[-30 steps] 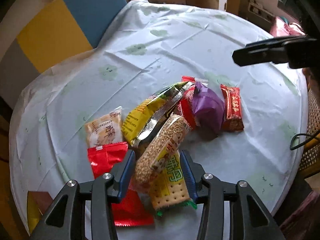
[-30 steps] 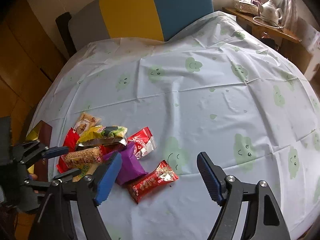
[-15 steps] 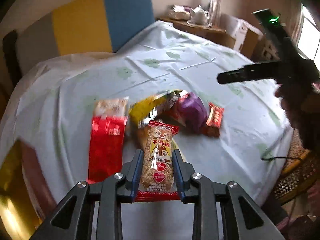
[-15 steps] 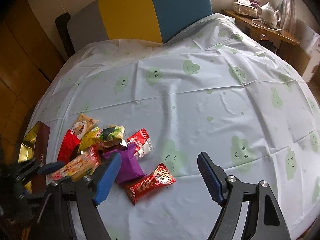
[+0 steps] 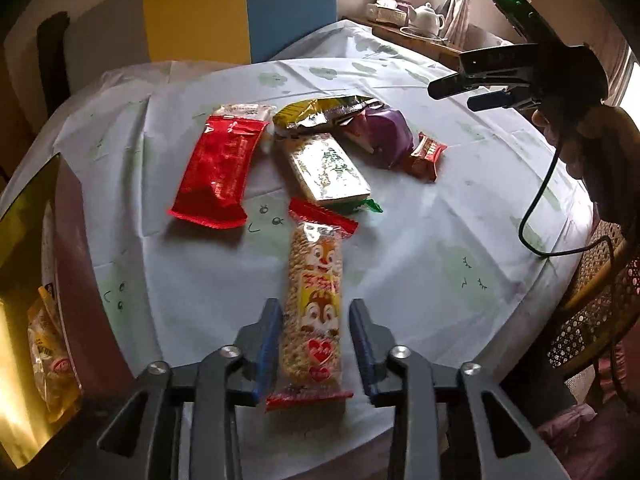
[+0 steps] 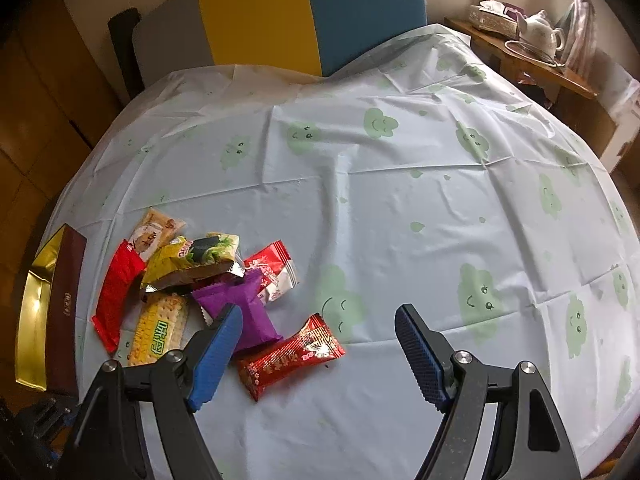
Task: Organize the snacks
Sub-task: 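Lift the peanut brittle bar with left while right grasps the red wrapper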
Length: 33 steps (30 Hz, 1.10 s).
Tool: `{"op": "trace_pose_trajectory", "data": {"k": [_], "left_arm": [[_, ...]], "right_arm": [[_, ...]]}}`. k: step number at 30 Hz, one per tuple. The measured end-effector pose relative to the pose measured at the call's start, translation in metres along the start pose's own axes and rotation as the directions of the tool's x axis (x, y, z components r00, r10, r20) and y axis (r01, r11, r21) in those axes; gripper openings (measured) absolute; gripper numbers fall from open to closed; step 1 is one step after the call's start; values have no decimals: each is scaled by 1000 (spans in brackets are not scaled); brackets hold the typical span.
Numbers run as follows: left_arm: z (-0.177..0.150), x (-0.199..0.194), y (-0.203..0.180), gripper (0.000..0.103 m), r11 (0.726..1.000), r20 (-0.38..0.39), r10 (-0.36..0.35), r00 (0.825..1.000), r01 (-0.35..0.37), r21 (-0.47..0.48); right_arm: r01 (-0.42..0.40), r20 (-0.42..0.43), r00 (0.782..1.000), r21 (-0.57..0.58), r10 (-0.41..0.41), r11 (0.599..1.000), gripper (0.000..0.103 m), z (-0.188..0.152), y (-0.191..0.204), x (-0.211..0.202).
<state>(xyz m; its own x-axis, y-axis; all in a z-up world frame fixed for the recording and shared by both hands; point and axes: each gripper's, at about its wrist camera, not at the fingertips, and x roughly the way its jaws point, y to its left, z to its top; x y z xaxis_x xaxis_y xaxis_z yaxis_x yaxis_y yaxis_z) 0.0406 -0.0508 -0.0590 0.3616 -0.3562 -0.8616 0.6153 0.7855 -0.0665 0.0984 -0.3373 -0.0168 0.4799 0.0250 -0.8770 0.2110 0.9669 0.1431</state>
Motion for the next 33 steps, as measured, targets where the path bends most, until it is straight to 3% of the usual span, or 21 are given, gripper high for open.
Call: {"op": "trace_pose_trajectory", "data": {"k": [6,8,17,21,23,26,31,33], "left_arm": [[10,20,-5,36,998,-38,54,998,-52,47],[10,19,-5,31,997,-15,59,998,-58,45],[-16,1,10,31,998,25,49,998,-48,-30],[-24,-5,15,31,998,51,25,998,-22,-55],[-27,-6,16,31,998,63,18,998,-14,-69],[-29,-7,15,31,998,73,25,997,-20,-65],[-38,-11,16,31,998,101,18,995,-12,-63],[-41,-13,18,31,997,110,7,994,1,-75]], "right_arm": [[6,-3,1000,-16,-6,1000,79,-2,4,2],[4,0,1000,-22,-4,1000,79,-1,5,2],[-88,-5,996,-105,88,991,79,-3,26,4],[-244,-81,969,-145,234,959,79,-12,58,8],[-285,-114,957,-171,268,943,79,-17,80,11],[-373,-183,921,-151,345,915,79,-22,116,25],[-404,-235,898,-108,372,908,79,-15,167,51],[-385,-261,896,-48,360,922,89,-9,177,67]]}}
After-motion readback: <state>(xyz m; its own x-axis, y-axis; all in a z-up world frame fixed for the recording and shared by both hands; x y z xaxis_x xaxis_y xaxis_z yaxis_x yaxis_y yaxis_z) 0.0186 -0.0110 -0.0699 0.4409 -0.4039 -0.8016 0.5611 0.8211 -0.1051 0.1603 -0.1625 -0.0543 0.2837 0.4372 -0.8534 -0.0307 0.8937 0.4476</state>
